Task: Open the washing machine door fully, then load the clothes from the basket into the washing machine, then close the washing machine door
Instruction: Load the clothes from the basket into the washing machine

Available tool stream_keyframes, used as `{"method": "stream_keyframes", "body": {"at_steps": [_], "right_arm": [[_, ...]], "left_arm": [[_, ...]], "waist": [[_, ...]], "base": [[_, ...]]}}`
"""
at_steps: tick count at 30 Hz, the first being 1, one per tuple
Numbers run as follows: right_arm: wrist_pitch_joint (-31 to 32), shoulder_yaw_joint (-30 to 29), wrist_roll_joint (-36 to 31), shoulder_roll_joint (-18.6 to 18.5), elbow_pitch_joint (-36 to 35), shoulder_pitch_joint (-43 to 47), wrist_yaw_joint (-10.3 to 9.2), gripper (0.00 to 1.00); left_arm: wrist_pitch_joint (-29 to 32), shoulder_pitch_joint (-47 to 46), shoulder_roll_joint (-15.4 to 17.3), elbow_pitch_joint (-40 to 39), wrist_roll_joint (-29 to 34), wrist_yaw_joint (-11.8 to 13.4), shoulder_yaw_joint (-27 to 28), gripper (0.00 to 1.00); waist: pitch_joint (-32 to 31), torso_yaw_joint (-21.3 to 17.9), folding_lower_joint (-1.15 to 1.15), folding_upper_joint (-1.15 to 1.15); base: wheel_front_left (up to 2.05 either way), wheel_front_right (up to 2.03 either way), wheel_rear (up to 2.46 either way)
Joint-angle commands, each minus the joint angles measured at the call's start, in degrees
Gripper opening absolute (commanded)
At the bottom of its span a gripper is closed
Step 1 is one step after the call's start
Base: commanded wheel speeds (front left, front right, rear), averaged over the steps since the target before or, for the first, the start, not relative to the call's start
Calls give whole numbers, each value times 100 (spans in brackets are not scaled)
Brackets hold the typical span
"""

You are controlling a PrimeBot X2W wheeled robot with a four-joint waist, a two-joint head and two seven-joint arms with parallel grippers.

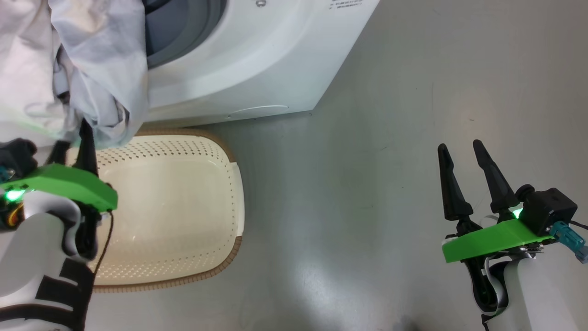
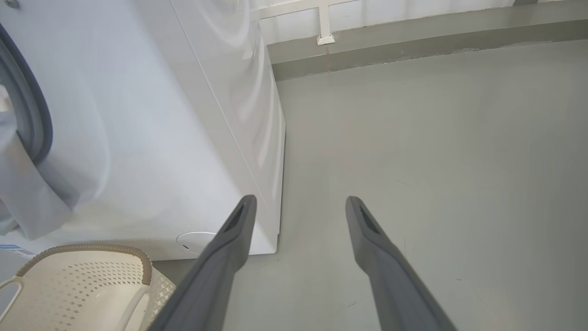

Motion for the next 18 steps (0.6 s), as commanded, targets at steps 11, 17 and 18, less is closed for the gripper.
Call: {"method": "stream_keyframes", "body": {"at_steps": [11,17,18], "right_arm": [[-68,76,32,1,-144,-22,9,100],[-68,53,27,1,-144,-15,9,100],[-68,50,26,1,-145,-15,9,100]], "left_arm": [[-36,130,495,-981,-1077,-14,-882,0],[-36,238,523,-1702,-1726,-14,-1101,0],[-36,253,527,-1852,-1866,-14,-1116,0]], "waist": [[-32,48,0,0],[-53,108,0,0],[-57,116,0,0]], "base": [[0,0,0],[0,0,0],[0,0,0]]}}
